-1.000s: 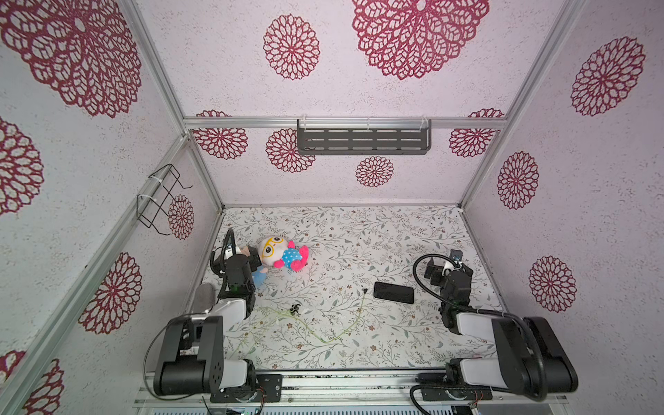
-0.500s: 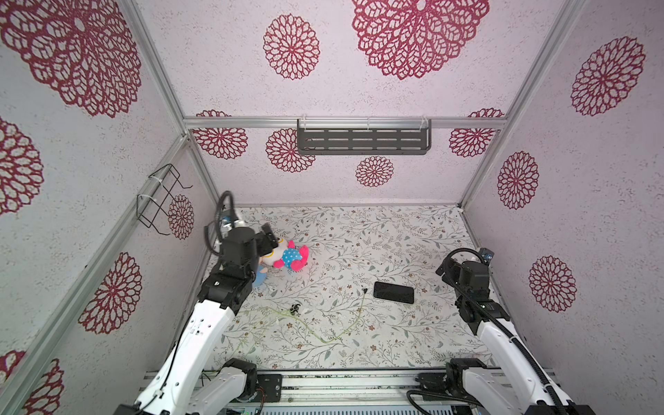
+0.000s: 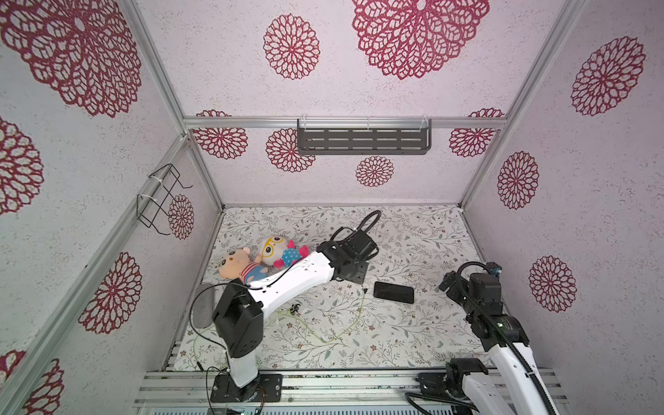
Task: Plug wired earphones into phones
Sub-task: Pick up the wired earphone from the center of the board.
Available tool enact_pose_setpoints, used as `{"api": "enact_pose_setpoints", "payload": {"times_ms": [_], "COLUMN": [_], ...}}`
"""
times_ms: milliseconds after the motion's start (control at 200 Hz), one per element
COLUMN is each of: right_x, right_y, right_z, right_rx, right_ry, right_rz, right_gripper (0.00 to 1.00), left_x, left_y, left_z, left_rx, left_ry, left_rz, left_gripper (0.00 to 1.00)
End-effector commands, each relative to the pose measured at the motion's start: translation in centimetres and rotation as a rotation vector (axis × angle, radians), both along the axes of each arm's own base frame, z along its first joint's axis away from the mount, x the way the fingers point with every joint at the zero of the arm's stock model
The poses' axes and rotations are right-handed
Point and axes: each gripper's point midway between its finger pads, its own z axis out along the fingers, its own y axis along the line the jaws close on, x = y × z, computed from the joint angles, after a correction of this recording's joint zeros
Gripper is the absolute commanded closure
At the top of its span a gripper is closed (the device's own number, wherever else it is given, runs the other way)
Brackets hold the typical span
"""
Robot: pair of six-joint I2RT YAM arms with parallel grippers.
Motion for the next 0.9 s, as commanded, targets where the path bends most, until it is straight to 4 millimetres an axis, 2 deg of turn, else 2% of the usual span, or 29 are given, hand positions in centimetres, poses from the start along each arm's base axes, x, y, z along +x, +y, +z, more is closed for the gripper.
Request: {"api": "enact_pose_setpoints", "payload": {"times_ms": [0,95,205,295,420,520,590,896], "right_x": [-1.2,-1.4,-1.7,-1.6,-1.5,-1.4,-1.3,-1.3], "right_y": [-0.2,-0.1,-0.2,-0.2,-0.1,-0.1,0.0,0.0], "right_z": [-0.9,-1.1,-1.1,-1.1,-1.4,-1.8,-1.9,-2.1], "right_rx": [0.031,0.044,0.042,0.043,0.044,0.044,0.044,0.045], "right_ry": [0.031,0.027,0.027,0.022,0.035,0.049,0.055,0.065], "right_rz": [-0.033,-0.034,-0.043,-0.042,-0.037,-0.036,-0.033,-0.035], "right_gripper": [0.02,0.02,0.02,0.02,0.02,0.02,0.02,0.02], "left_x": [-1.0,-0.3,0.2,0.1,-0.5,-1.0,-1.3,-2.5], "left_y": [-1.3,-2.5,-2.9,-3.5,-3.3,-3.5,-3.8,-3.5], "left_z": [-3.0,-4.8,-6.4,-7.5,-9.0,-9.7,-10.0,-11.5], "left_rx": [0.098,0.122,0.155,0.131,0.124,0.106,0.092,0.114], "left_ry": [0.093,0.106,0.116,0.143,0.176,0.201,0.215,0.263], "left_rz": [-0.039,-0.047,-0.035,-0.020,-0.001,-0.002,-0.004,0.002], "left_gripper": [0.47,0.54,0.62,0.63,0.65,0.65,0.71,0.70]}}
